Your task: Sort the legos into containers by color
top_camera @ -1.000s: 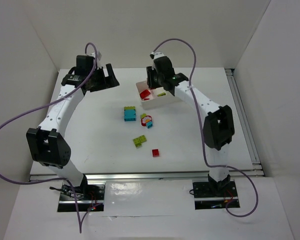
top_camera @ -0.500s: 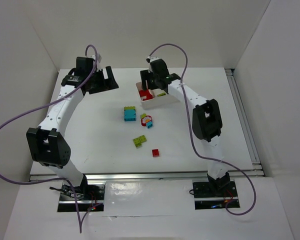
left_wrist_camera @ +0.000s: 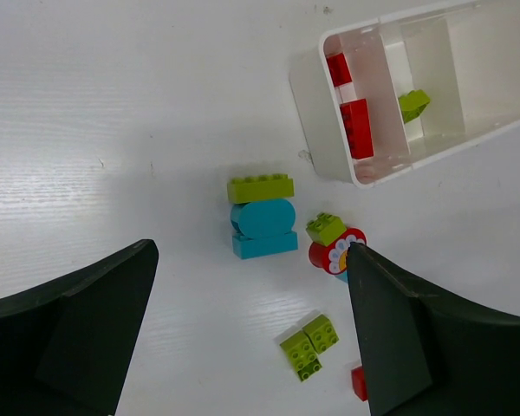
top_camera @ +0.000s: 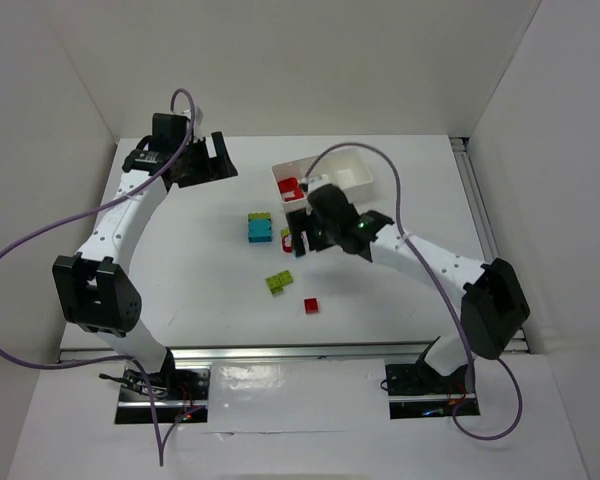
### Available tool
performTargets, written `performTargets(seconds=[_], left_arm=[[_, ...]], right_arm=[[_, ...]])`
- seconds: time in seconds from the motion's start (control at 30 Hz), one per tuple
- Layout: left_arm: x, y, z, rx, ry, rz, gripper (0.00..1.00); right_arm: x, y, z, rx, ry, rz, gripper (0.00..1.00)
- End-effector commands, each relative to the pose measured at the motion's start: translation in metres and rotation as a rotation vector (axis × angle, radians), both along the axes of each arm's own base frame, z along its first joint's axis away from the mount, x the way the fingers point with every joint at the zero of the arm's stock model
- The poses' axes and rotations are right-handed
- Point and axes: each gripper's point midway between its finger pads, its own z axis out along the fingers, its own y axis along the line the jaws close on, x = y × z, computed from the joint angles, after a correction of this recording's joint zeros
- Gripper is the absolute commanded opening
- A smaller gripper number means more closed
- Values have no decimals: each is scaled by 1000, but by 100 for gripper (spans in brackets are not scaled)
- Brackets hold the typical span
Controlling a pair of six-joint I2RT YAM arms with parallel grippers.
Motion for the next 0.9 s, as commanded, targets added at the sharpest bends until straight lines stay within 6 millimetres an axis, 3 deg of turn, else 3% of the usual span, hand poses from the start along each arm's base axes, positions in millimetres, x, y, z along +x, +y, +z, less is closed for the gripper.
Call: performTargets(seconds=[0.0, 0.1, 0.17, 0.27, 0.5, 0.63, 0.73, 0.87], left_arm=[[5, 2, 16, 2, -47, -6, 99], [0, 2, 17, 4, -37, -6, 99], [-4, 1, 21, 8, -46, -8, 99], [-7, 1, 17, 16, -40, -14, 99], [-17, 0, 13, 23, -31, -17, 99], [-20, 1, 13, 23, -31, -17, 99], [-20, 1, 13, 23, -31, -17, 99], [-18, 0, 9, 24, -22, -17, 99]], right_arm=[[-82, 3, -56, -85, 182, 59, 85], [-119, 11, -73, -96, 227, 76, 98], [-127, 11, -79, -94, 251, 65, 100], [-135, 7, -104, -145, 305, 52, 99], [-148, 7, -136, -223, 368, 59, 76], [-147, 12, -138, -212, 363, 47, 72], [-146, 10, -145, -233, 366, 39, 63], [-137, 12, -143, -253, 338, 16, 41]])
